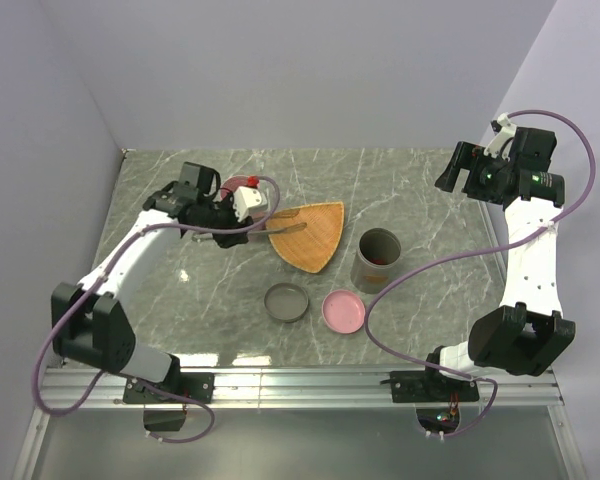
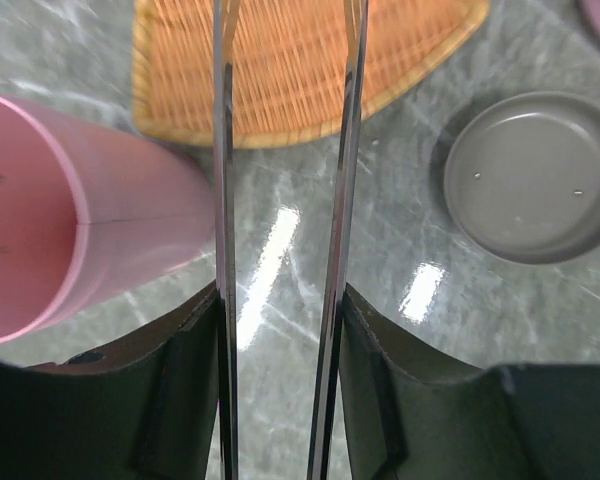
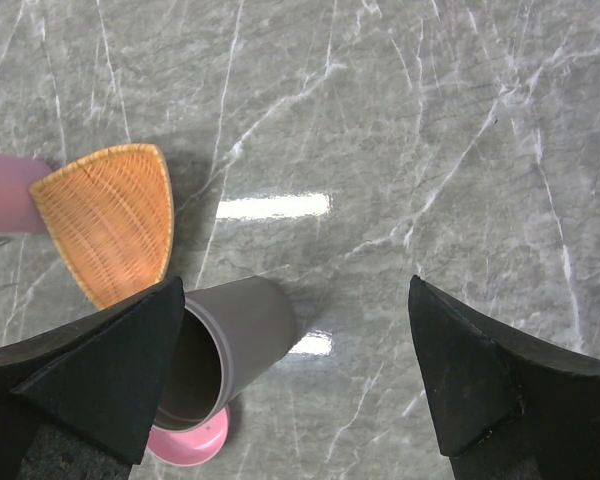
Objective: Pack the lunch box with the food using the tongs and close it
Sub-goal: Place the fake food in the packing box, then place the clamp on the plate, then pick up the box lid from the center of the board.
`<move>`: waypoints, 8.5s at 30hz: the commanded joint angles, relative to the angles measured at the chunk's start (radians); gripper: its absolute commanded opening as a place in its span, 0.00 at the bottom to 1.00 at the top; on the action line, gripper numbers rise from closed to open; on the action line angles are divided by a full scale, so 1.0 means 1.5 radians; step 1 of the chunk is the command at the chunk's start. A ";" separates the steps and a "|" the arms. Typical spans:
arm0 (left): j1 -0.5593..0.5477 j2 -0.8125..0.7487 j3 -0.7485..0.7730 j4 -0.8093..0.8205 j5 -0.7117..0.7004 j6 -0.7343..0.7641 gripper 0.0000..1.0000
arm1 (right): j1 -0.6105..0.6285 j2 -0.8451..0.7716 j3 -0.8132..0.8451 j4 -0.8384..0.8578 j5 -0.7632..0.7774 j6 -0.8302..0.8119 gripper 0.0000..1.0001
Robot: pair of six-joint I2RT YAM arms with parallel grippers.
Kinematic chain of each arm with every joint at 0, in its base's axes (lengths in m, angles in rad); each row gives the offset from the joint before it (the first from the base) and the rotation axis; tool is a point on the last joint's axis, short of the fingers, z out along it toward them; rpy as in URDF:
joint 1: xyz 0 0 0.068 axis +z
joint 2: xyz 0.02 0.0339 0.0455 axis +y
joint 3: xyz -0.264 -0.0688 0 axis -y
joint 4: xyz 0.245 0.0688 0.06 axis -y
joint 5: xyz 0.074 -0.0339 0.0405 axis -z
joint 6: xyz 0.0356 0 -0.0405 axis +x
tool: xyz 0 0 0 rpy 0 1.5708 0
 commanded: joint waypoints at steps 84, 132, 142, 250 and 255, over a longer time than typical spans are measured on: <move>-0.304 -0.119 -0.049 0.025 0.093 0.018 0.87 | 0.001 -0.142 -0.039 -0.122 -0.178 -0.278 1.00; 0.028 -0.248 -0.103 0.331 0.108 -0.580 0.96 | 0.851 -0.047 -0.531 0.199 0.112 -0.384 0.54; 0.029 -0.252 -0.108 0.327 0.095 -0.595 0.98 | 0.860 -0.009 -0.548 0.234 0.096 -0.342 0.40; -0.120 -0.259 -0.123 0.857 0.142 -1.194 0.11 | 0.665 -0.231 -0.182 0.731 -0.283 0.255 0.00; -0.117 -0.263 -0.134 0.838 0.142 -1.188 0.01 | 0.663 -0.232 -0.179 0.711 -0.255 0.245 0.00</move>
